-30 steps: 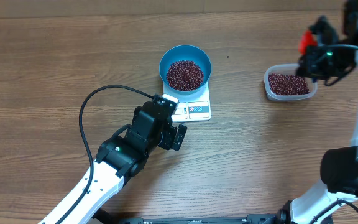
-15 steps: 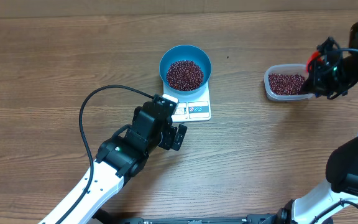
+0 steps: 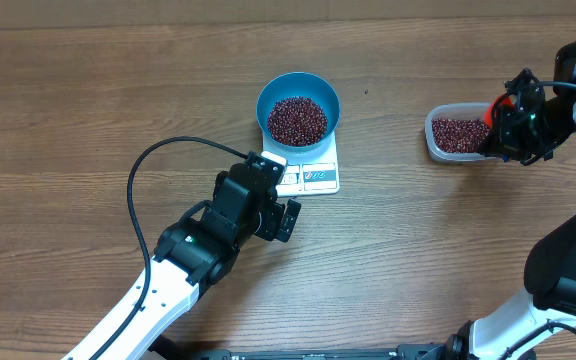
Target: Scoop item into bowl and weigh 150g on scale
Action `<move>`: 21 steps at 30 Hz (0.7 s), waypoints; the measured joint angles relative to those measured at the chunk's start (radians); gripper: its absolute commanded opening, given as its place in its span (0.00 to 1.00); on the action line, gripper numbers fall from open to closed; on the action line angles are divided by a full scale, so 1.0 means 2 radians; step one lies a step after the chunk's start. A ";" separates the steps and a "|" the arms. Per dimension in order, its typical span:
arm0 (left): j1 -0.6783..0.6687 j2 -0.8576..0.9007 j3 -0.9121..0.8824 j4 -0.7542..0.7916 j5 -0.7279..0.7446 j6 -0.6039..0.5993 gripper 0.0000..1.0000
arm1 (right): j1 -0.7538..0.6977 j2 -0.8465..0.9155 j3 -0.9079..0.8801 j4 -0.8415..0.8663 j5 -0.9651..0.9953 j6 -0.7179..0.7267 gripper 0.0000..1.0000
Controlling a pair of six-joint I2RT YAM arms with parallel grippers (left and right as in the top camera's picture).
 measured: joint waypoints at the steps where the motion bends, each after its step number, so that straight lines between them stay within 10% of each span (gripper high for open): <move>1: 0.000 0.000 0.000 0.000 0.000 0.000 1.00 | 0.000 0.000 0.000 0.000 0.000 0.000 0.07; 21: 0.000 0.000 0.000 0.000 0.000 0.000 1.00 | 0.055 0.000 -0.146 0.138 -0.001 0.000 0.09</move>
